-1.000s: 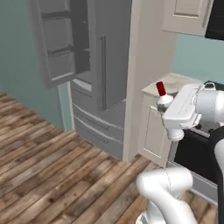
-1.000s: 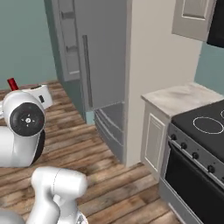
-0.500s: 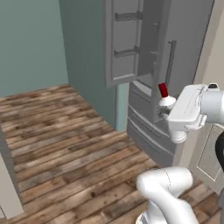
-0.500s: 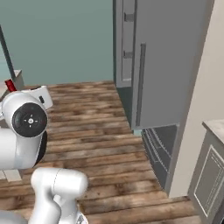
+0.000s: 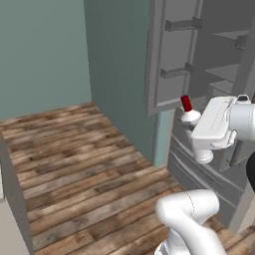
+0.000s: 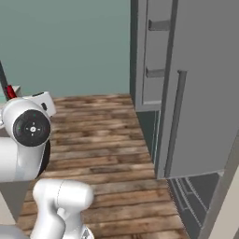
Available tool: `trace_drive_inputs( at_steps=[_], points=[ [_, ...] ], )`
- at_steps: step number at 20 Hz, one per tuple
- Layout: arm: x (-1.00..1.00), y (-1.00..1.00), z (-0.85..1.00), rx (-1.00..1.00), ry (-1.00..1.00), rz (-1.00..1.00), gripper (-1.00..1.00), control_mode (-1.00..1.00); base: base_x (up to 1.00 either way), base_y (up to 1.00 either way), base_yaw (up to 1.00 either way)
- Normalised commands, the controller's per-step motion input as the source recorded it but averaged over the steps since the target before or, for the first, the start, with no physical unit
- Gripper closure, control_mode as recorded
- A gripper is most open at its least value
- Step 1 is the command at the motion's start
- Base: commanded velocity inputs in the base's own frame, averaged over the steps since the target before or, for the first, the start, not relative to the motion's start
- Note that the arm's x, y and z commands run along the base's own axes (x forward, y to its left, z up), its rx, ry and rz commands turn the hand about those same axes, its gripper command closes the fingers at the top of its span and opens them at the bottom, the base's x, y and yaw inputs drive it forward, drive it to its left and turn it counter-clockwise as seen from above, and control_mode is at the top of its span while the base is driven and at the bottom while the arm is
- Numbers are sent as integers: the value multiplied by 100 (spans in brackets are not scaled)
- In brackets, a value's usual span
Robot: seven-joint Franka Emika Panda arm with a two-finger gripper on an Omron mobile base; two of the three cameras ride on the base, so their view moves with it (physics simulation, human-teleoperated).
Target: There is a bowl on the dining counter. Grab a lemon wedge from the fridge and place it in the bowl. Then get the liquor bottle and glass cup from the cabinet and place them next to the bowl.
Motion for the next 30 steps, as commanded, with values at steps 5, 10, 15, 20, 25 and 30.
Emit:
trace_drive_inputs(
  at_steps=[5,10,15,20,25,30],
  points=[
    [0,0,0,0,0,0,100,100,100,51,4],
    [0,0,0,0,0,0,100,100,100,49,6],
    [0,0,0,0,0,0,100,100,100,47,9],
    [0,0,0,0,0,0,100,100,100,47,11],
    [0,0,0,0,0,0,100,100,100,40,17],
    [0,0,0,0,0,0,100,100,100,36,24]
  ],
)
